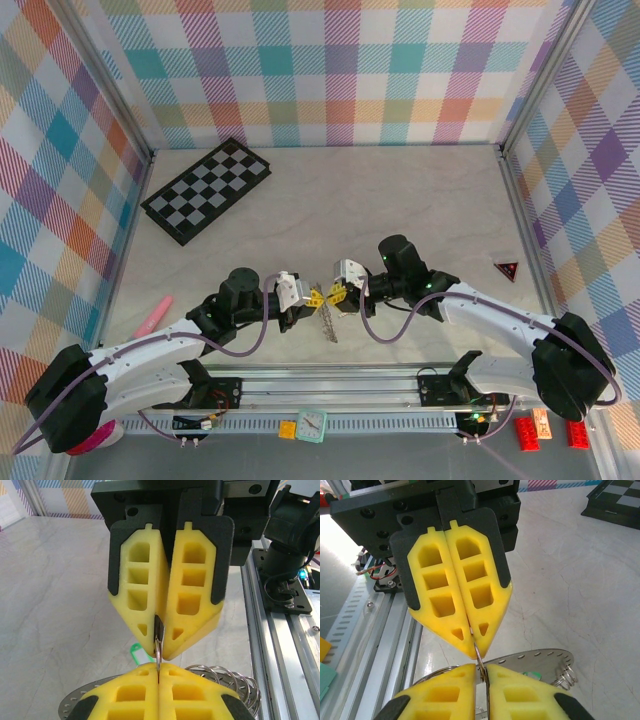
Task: Put the keys on the keyring
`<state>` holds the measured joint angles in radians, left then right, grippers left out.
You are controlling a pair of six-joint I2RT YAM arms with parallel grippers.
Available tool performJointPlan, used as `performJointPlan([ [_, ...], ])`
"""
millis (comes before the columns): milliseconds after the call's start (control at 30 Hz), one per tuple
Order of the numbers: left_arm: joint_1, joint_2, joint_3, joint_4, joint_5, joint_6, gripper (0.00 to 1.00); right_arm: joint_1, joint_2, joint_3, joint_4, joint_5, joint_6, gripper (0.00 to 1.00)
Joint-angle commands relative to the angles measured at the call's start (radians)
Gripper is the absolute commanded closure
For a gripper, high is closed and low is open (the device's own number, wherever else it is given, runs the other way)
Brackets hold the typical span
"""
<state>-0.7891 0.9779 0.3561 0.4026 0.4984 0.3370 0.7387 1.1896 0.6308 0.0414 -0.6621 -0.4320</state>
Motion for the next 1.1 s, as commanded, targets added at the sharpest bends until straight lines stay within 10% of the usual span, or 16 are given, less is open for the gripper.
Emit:
performJointPlan([
  [0,0.004,-0.022,0.000,0.063,0.023,0.020,1.00,-0.001,0.000,0.038,0.004,-0.037,-0.016,0.91],
  [533,0.000,0.023,0.088,-0.119,-0.068,0.052,0.88,0.002,0.018,0.090,-0.071,-0.082,-0.055,1.00],
  [1000,0.000,0.025,0.109,-0.146,-0.057,0.074,1.00,0.008,0.037,0.111,-0.090,-0.048,-0.050,1.00],
  [1067,0.000,0.021,0.107,-0.149,-0.075,0.073,1.00,0.005,0.004,0.087,-0.064,-0.008,-0.014,0.85],
])
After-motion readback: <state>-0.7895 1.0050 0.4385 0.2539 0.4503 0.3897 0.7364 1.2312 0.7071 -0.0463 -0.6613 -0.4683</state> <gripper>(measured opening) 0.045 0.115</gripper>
